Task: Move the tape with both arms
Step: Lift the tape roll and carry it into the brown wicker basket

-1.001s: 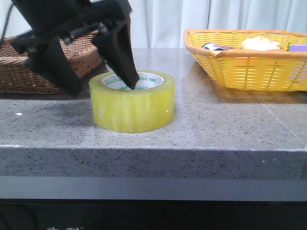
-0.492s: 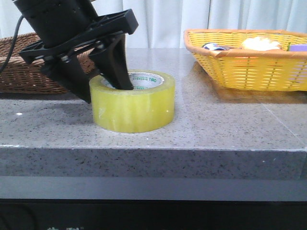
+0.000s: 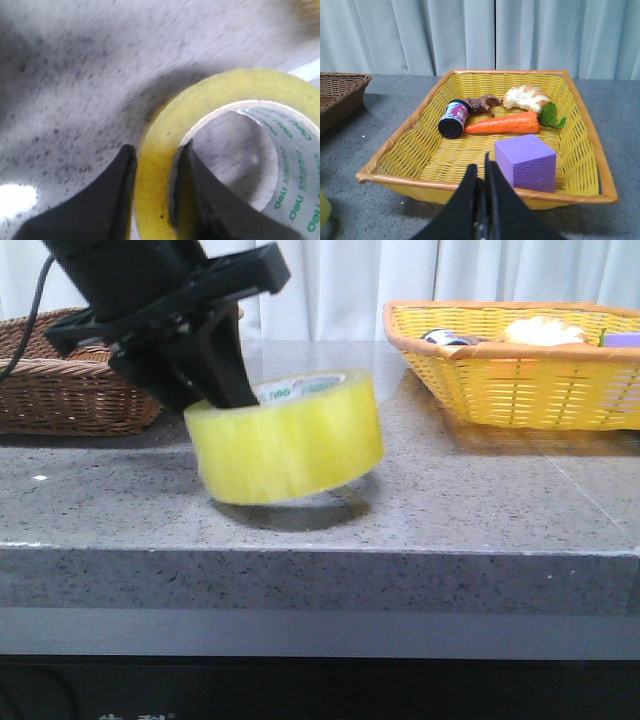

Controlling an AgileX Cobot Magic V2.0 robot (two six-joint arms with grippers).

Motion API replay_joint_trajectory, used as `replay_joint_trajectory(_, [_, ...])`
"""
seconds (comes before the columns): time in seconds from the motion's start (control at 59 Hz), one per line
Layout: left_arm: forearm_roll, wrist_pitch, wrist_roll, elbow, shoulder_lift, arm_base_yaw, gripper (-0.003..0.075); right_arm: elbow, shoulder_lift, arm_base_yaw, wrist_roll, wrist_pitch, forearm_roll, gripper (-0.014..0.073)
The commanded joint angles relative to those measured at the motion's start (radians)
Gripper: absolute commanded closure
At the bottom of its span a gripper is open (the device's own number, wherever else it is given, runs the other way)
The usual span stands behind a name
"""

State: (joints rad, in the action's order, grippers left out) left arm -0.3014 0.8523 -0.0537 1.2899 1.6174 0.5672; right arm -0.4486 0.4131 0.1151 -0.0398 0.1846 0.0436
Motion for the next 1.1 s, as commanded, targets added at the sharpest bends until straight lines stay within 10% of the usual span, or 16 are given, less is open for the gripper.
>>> replay_joint_trajectory(0.0, [-0.018, -0.047, -0.006, 0.09, -0.076, 0.006, 0.072, -0.024, 0.002, -0.008, 0.006, -0.087, 0.001, 0.0664])
replay_joint_trajectory(1.086, [0.215, -0.039, -0.005, 0.299, 0.031, -0.486, 0.0714, -0.024, 0.002, -0.008, 0.006, -0.087, 0.001, 0.0664])
